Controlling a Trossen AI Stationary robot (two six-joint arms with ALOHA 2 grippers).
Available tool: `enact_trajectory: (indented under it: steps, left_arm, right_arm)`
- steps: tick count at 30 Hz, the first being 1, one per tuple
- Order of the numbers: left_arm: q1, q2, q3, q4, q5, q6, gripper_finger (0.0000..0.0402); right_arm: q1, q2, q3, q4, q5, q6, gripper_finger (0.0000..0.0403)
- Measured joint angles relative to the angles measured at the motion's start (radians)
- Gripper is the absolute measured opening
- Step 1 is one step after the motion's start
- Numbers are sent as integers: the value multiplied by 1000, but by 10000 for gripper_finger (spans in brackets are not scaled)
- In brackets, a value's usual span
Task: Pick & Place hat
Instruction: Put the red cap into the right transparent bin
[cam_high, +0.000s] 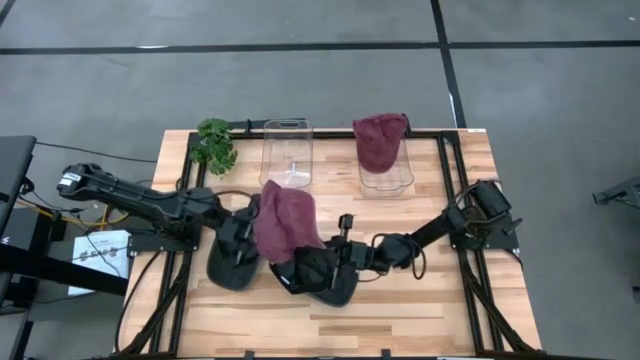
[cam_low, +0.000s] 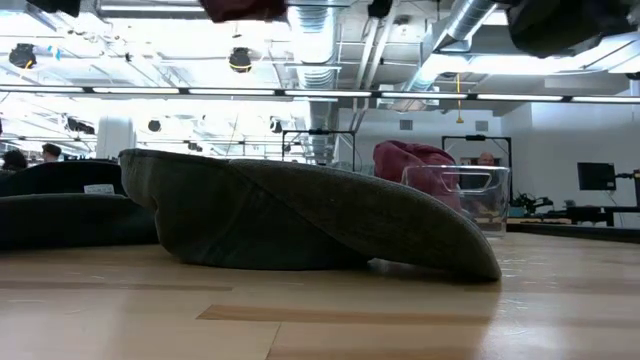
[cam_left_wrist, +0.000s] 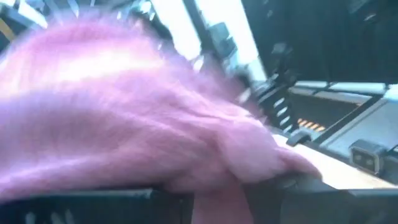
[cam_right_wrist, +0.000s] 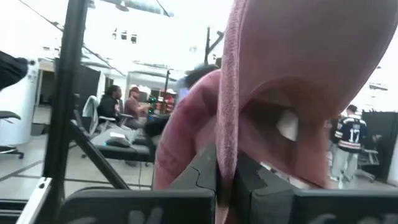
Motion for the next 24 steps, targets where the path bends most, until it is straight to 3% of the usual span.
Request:
enact_trajectory:
  steps: [6, 9, 13, 24]
  left_arm:
    - [-55, -90, 0, 6, 81, 92, 112]
    - [-59, -137, 0, 0, 85, 102, 112]
    - [-58, -182, 0, -7, 83, 95, 112]
    - [-57, -210, 0, -13, 82, -120, 112]
  right_arm:
    - [-11, 0, -2, 18, -82, 8, 1]
    - [-9, 0, -2, 59, -149, 8, 1]
    - [-4, 0, -2, 62, -155, 0, 1]
    - [30, -4, -2, 133, -115, -157, 1]
